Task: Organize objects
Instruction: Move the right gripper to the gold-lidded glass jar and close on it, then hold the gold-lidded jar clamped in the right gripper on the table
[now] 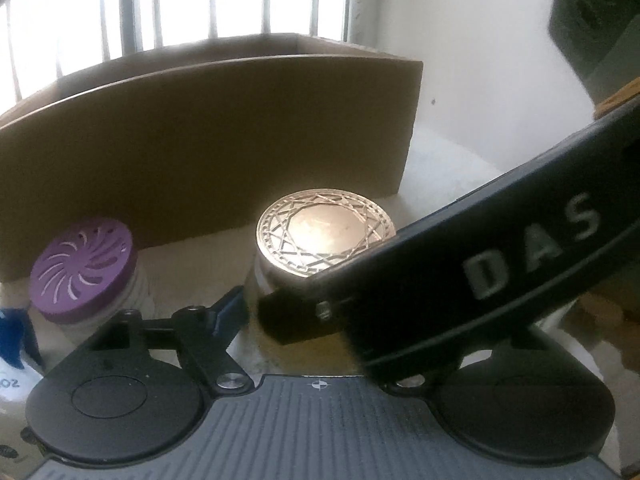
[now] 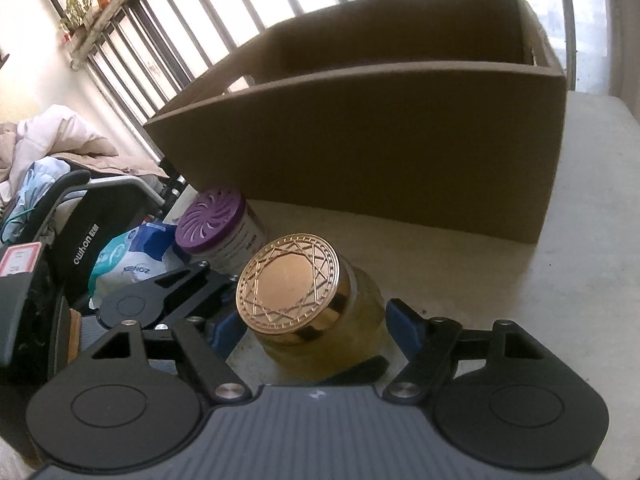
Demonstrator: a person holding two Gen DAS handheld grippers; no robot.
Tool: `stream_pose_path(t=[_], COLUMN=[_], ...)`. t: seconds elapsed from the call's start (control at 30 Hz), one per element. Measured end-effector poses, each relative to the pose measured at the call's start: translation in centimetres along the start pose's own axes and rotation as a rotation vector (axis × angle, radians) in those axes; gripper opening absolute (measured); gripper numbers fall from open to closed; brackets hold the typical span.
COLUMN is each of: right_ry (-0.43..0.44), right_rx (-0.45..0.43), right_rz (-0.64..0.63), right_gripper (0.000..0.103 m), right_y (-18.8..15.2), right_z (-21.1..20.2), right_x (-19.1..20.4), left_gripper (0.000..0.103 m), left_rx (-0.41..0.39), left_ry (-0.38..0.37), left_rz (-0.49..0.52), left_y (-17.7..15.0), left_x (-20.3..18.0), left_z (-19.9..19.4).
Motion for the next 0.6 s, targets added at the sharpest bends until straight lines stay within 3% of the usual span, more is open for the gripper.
stream_pose_path(t=[0.6], right_ry=[-0.008], right_rx=[-0.008], right_rz=[0.003], right_gripper=[0.079], right_y=[0.2], right_z=[0.4], right_x=[0.0], left_gripper=[0.076], left_rx=[0.013], left_ry=[0.016], left_rz=[-0.015], left_y=[0.1], left_x=[-1.3], left_z=[-0.3])
Point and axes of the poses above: each gripper's, at about its wrist camera, not at the fingertips, and z roughly the way its jaws point, x to its left, y to its top, the point moved 10 cm from there along z, roughly the way its jaws point, and after that the axes turned 12 degrees about x, right-handed, at the moved point
